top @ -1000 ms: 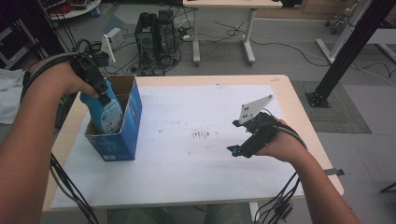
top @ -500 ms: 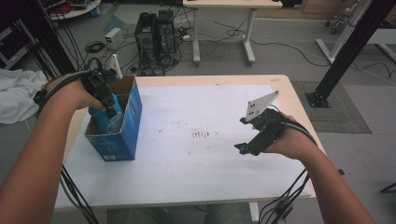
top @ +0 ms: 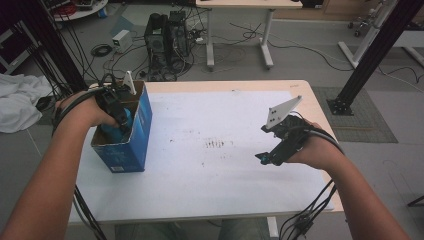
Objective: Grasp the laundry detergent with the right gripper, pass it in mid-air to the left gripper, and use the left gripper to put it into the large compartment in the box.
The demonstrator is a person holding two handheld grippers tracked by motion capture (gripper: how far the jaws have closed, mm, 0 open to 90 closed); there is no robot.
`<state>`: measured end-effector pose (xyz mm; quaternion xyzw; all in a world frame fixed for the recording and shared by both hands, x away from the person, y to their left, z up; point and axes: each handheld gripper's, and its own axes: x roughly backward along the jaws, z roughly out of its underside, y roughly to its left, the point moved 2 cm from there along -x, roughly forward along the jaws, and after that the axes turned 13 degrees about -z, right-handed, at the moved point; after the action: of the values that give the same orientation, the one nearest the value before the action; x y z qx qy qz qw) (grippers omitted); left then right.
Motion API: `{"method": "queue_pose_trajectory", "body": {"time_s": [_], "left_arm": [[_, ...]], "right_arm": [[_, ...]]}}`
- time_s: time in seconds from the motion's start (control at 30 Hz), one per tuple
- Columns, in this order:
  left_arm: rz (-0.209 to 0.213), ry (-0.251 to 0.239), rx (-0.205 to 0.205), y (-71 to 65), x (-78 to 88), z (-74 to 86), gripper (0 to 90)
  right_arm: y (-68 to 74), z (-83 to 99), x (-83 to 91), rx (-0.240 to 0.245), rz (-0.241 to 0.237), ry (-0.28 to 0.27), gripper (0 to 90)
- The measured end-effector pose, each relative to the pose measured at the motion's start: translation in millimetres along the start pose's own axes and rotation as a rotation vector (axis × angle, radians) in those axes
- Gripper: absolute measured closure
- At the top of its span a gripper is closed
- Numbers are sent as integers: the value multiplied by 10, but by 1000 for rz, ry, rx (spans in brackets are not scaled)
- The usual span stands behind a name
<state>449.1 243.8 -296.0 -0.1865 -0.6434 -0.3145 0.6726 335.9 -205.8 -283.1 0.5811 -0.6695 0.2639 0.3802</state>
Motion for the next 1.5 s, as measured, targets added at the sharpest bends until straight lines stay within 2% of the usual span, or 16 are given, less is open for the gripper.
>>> {"method": "queue_pose_trajectory", "body": {"time_s": [0.27,0.3,0.33,0.37,0.7,0.8,0.87,0.93,1.13,1.17,1.23,1.3,1.33,1.37,1.47,1.5], "left_arm": [[0,0,-2,15,-98,21,391],[7,-22,43,-13,-124,19,391],[2,-5,6,9,-133,25,391],[6,-8,-3,19,-134,27,391],[7,-13,-6,12,-140,36,388],[7,-18,9,-6,-143,31,385],[5,-11,-12,-4,-137,30,381],[0,-25,-4,-12,-132,20,360],[-15,-17,-6,-26,-122,10,316],[-10,-24,5,-33,-118,11,314],[5,-21,-7,-25,-102,17,312],[-5,-29,5,-33,-87,23,311],[2,-22,-13,-24,-74,30,311],[-9,-34,3,-33,-64,32,311],[-3,-31,-12,-30,-32,46,306],[-5,-37,0,-36,-18,51,304]], "right_arm": [[-20,-17,-19,-2,-4,14,133],[-21,-20,-21,-3,-3,16,133],[-24,-22,-21,1,-5,19,133],[-24,-24,-24,-1,-6,17,133],[-26,-56,-77,2,-8,19,133],[-26,-59,-80,0,-9,19,133],[-27,-61,-81,0,-8,16,133],[-26,-60,-79,0,-7,15,133],[-19,-43,-75,-2,-9,9,133],[-20,-40,-76,1,-9,8,133],[-20,-31,-71,-2,-8,7,133],[-19,-26,-70,-10,-5,7,133],[-19,-25,-69,-11,-5,6,133],[-19,-26,-69,-12,-6,6,133],[-30,-32,-70,-1,-5,4,133],[-30,-34,-72,-3,-7,3,133]]}}
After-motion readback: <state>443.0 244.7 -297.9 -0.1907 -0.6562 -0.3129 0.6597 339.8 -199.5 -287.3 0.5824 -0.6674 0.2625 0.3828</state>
